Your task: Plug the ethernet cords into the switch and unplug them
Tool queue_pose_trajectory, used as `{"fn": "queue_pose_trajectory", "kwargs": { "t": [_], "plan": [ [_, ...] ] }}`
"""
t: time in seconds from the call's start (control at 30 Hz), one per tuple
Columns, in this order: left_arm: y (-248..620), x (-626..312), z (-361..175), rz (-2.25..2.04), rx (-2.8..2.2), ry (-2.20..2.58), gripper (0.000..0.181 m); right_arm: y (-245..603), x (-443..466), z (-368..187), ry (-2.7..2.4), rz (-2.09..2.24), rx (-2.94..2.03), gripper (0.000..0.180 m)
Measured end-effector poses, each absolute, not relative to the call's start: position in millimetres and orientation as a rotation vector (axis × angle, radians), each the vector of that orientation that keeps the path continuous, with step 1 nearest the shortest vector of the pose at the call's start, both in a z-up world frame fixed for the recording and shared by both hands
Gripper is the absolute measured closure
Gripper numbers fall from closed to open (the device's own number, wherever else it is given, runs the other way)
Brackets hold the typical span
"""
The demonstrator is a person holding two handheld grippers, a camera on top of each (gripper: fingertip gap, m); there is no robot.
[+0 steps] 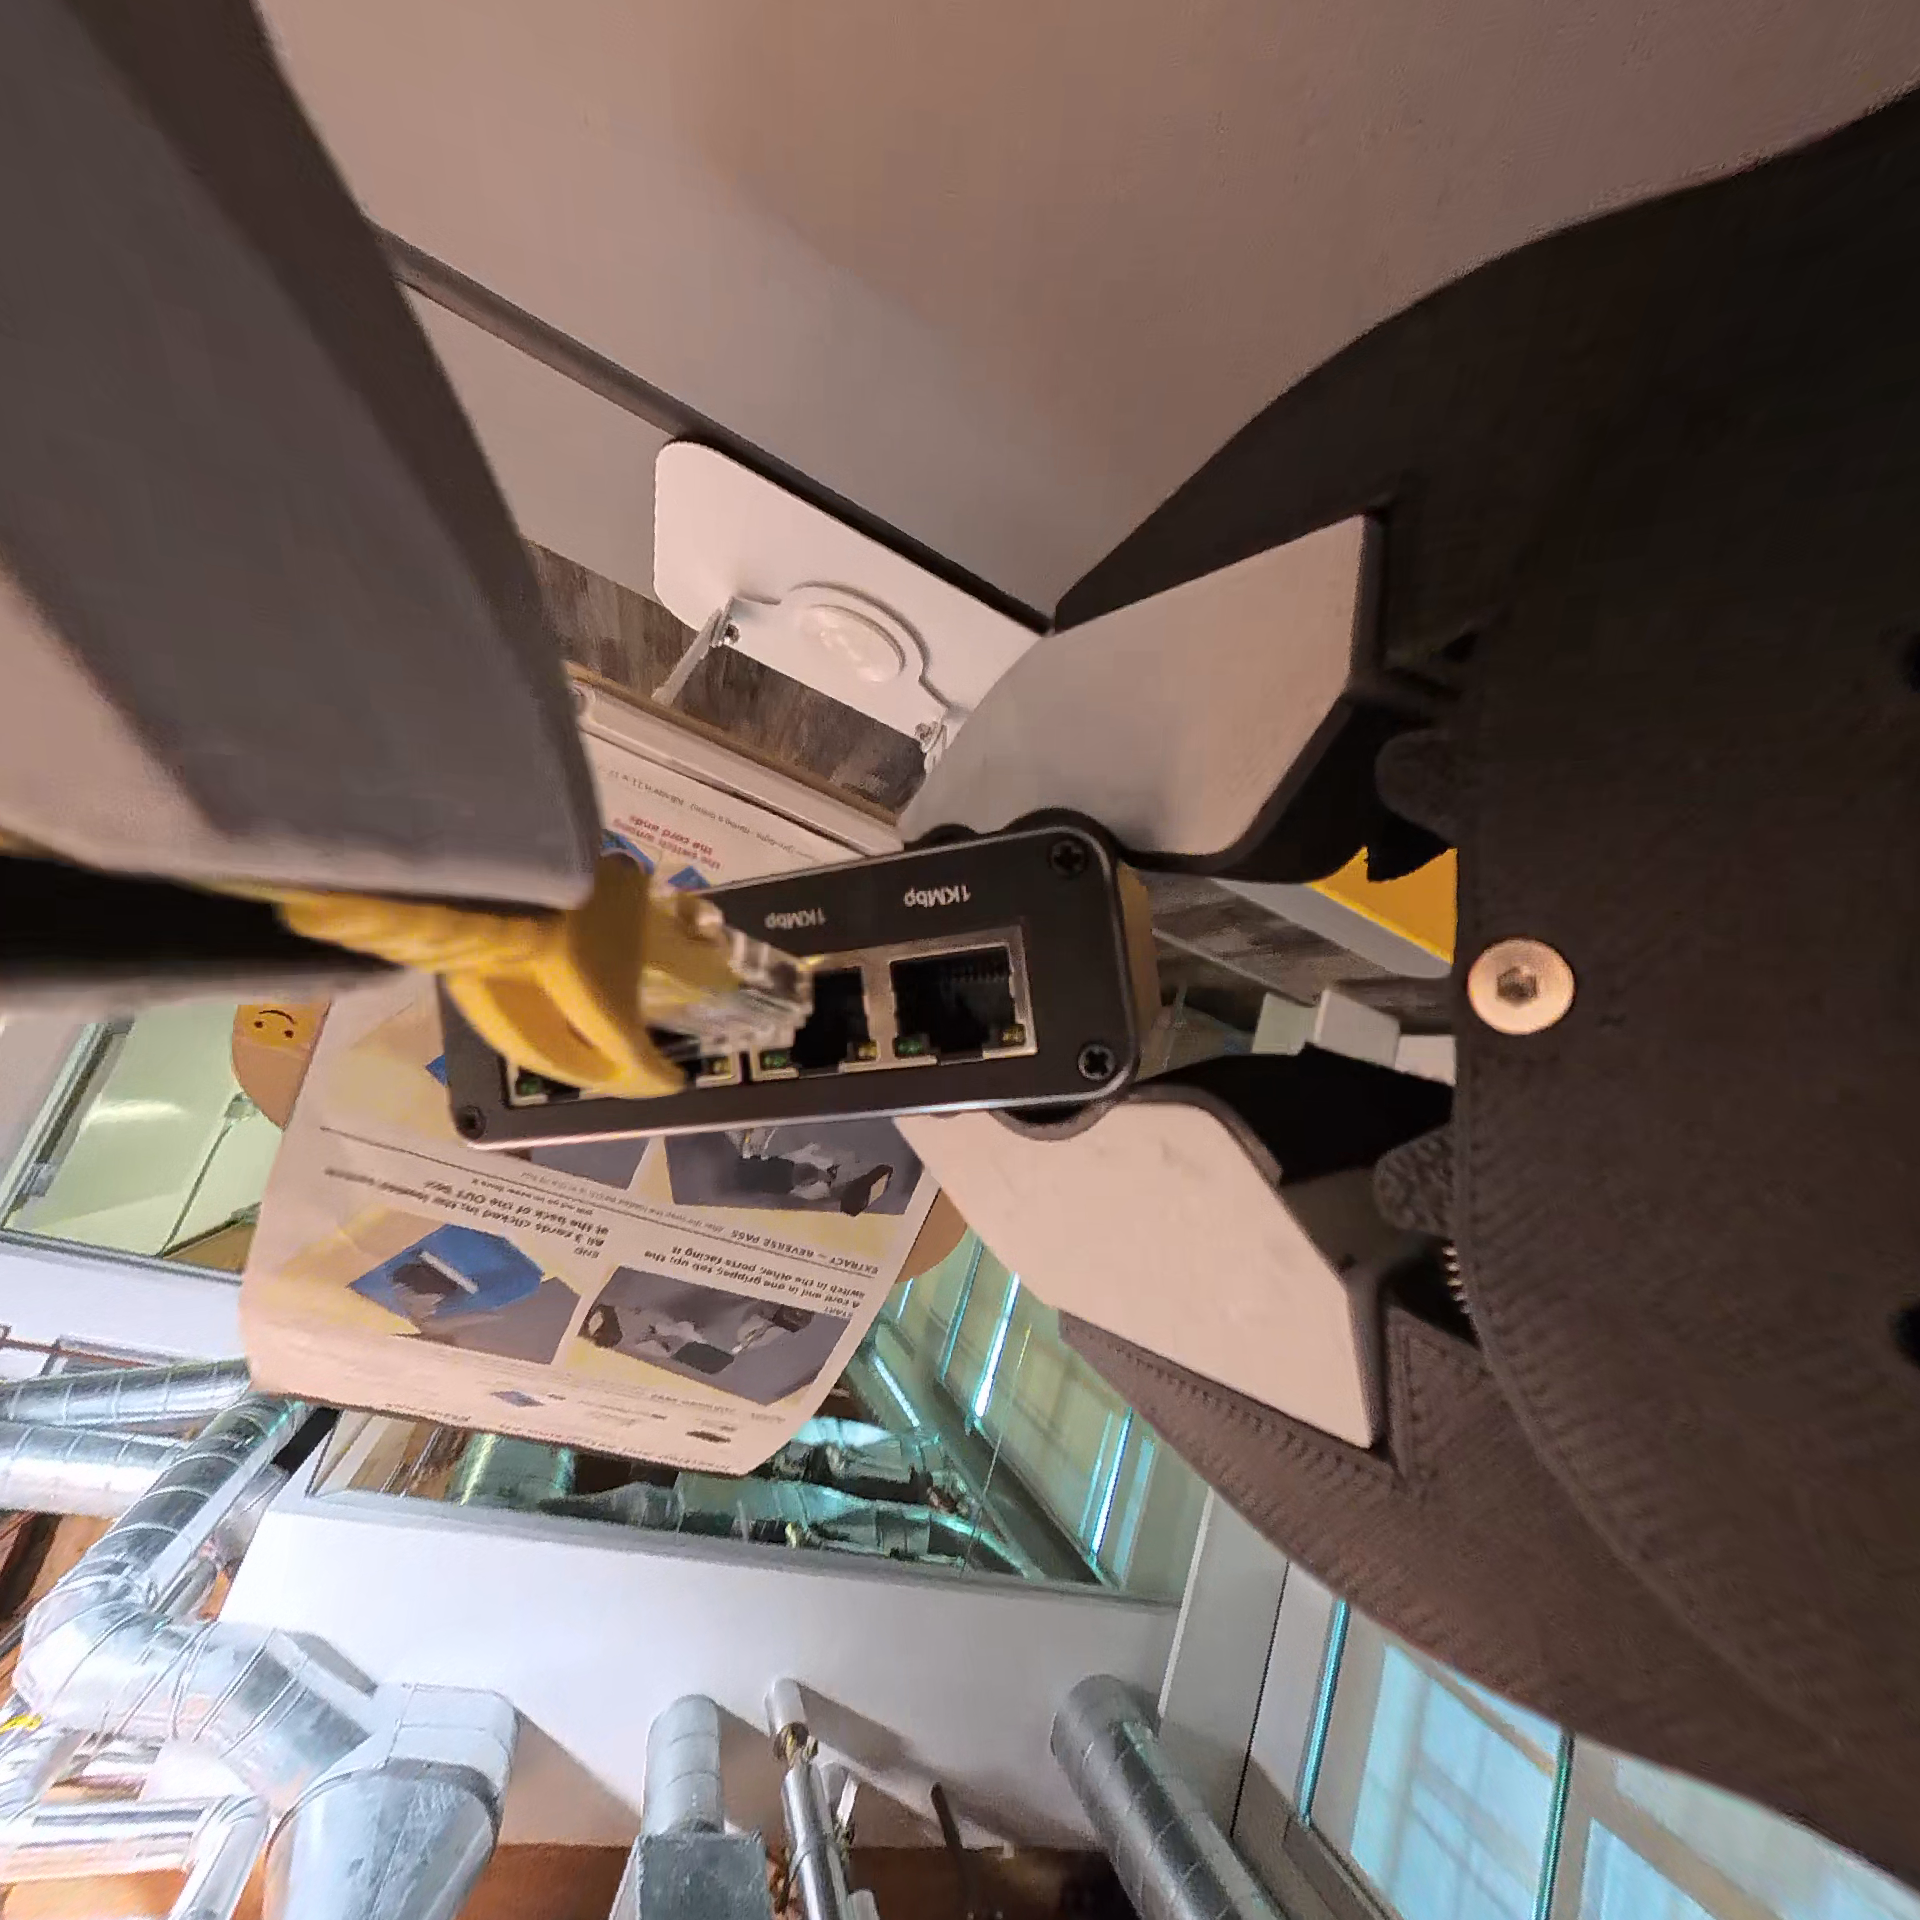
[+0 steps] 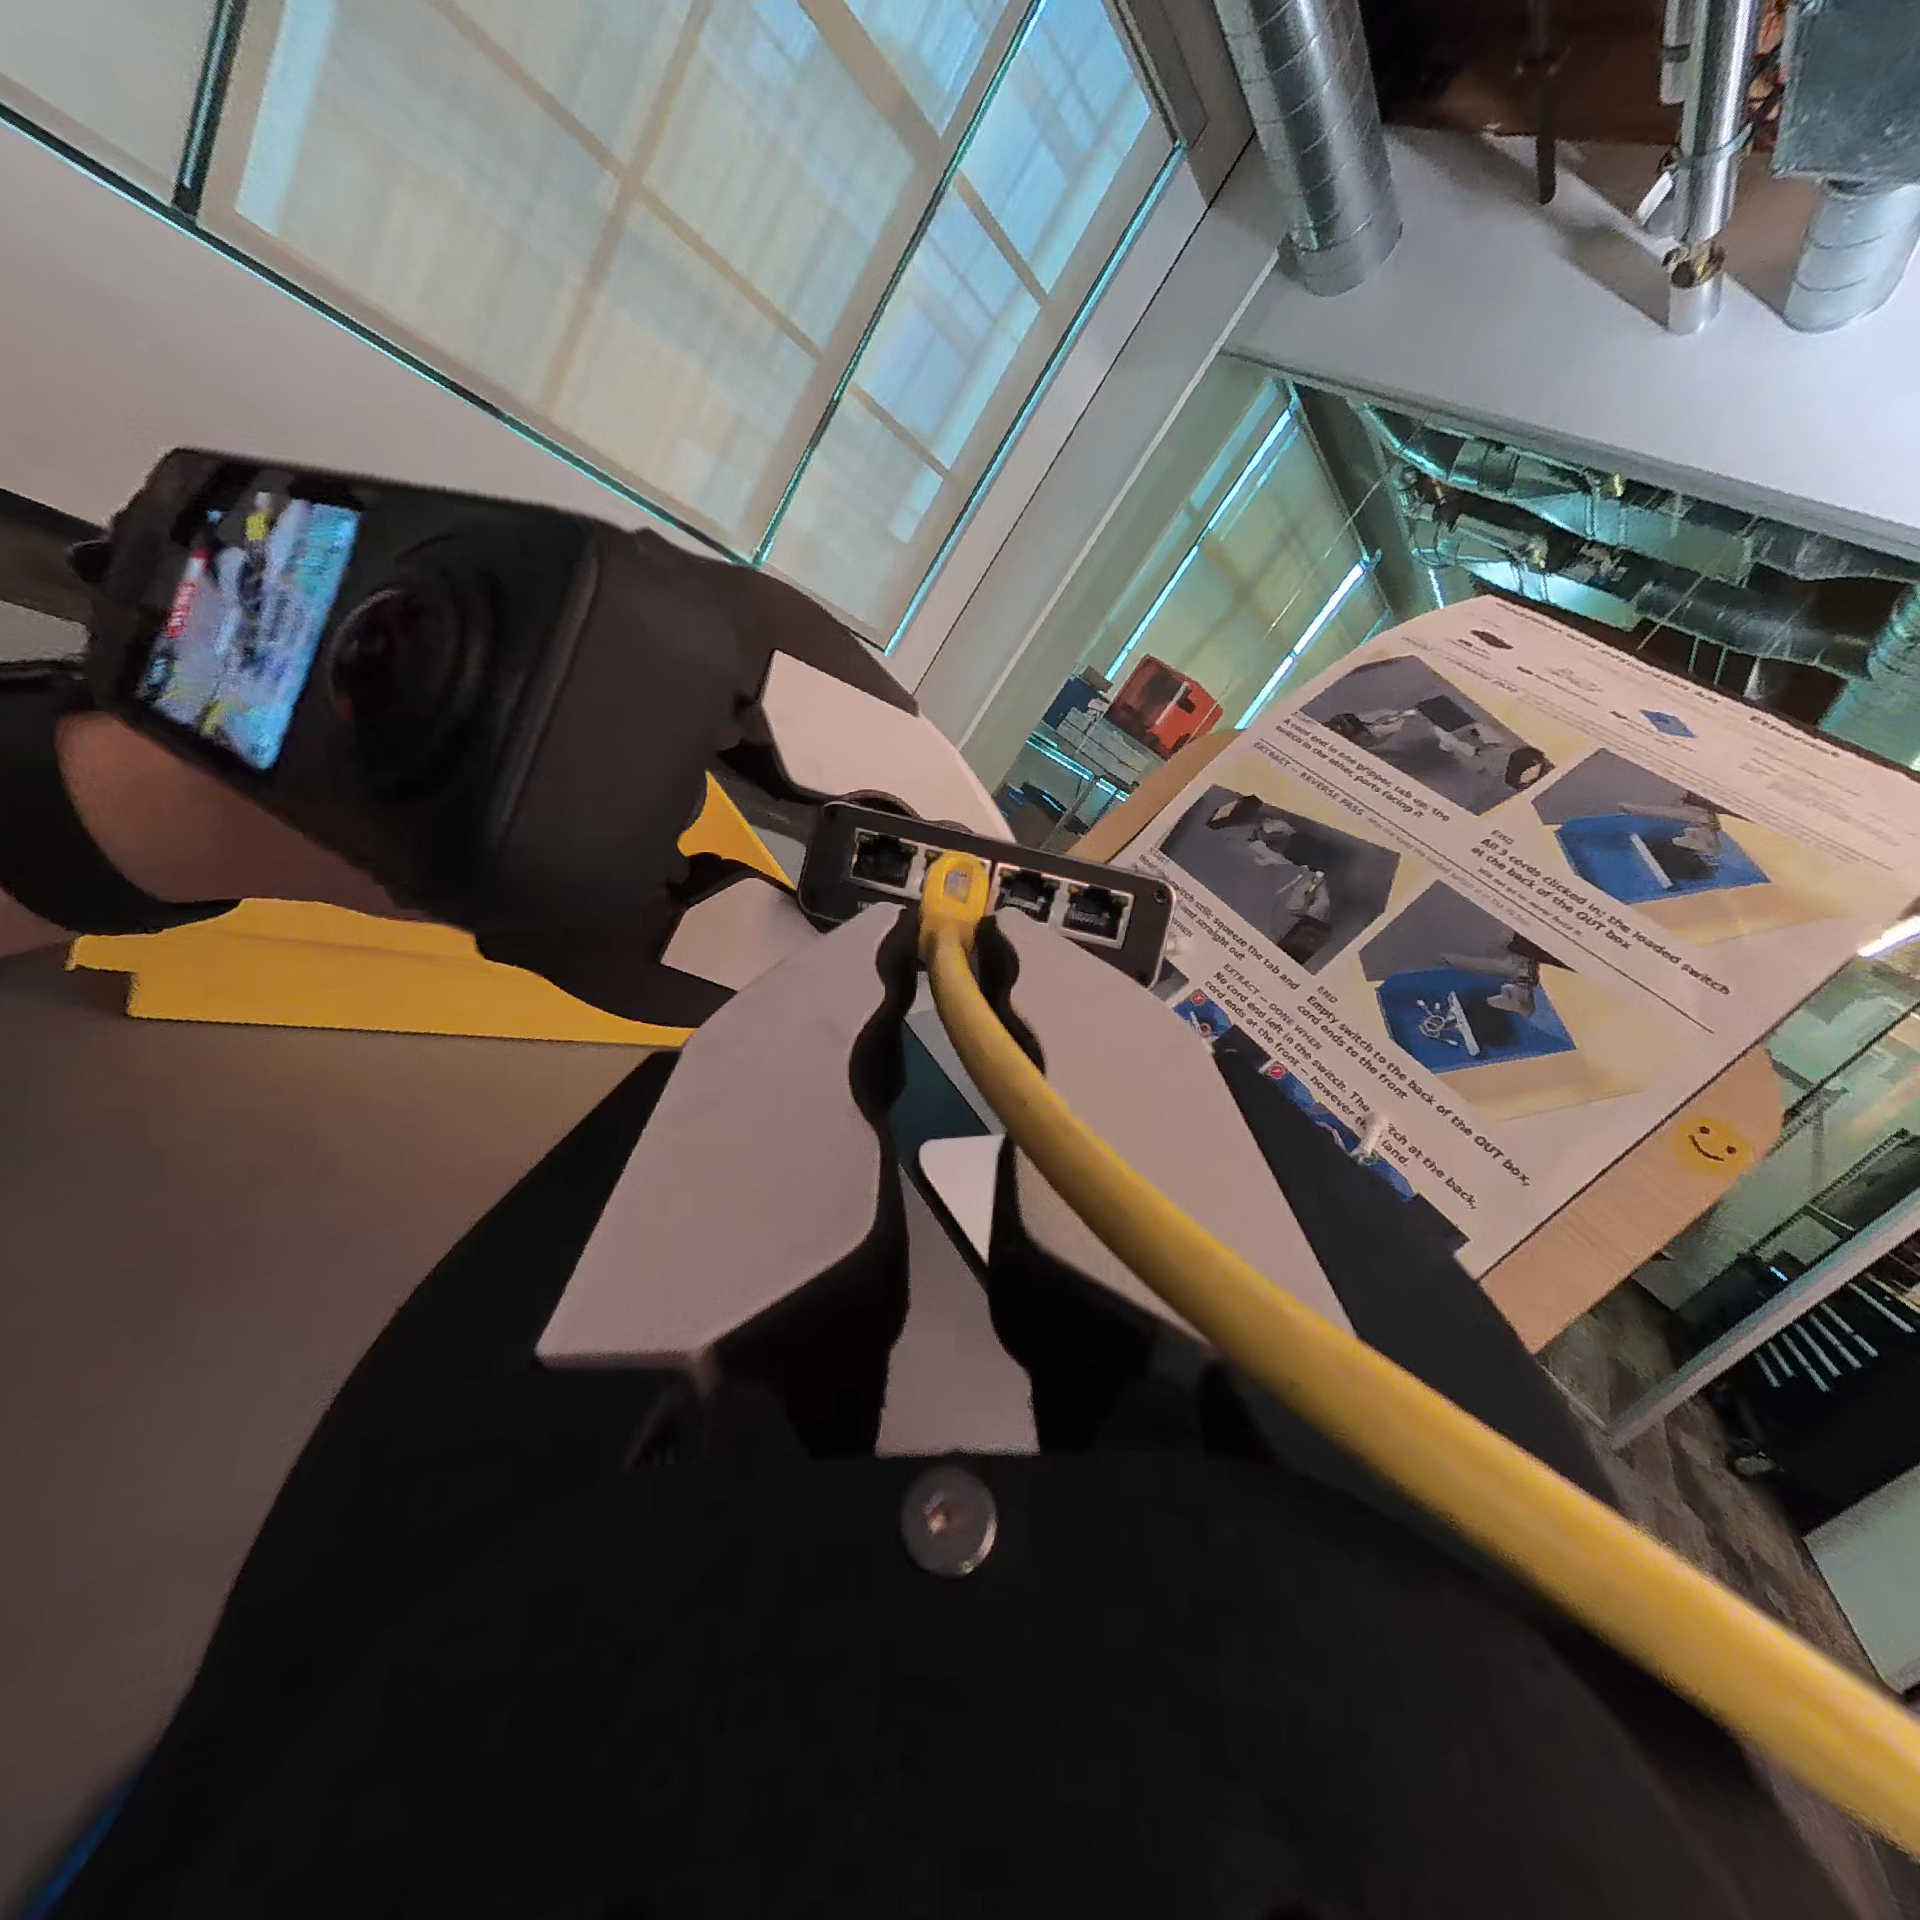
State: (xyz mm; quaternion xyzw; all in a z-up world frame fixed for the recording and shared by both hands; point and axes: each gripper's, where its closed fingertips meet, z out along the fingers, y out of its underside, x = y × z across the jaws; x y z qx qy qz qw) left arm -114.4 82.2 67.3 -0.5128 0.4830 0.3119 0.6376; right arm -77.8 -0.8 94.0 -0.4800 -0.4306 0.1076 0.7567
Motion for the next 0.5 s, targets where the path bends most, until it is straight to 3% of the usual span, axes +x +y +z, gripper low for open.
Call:
{"fn": "queue_pose_trajectory", "kwargs": {
  "t": [0.5],
  "plan": [
    [58.2, -107.6, 85.2, 0.819, -0.994, 1.129, 0.145, -8.9, -82.0, 98.0, -0.906, 0.292, -1.097, 0.168]
  ]
}}
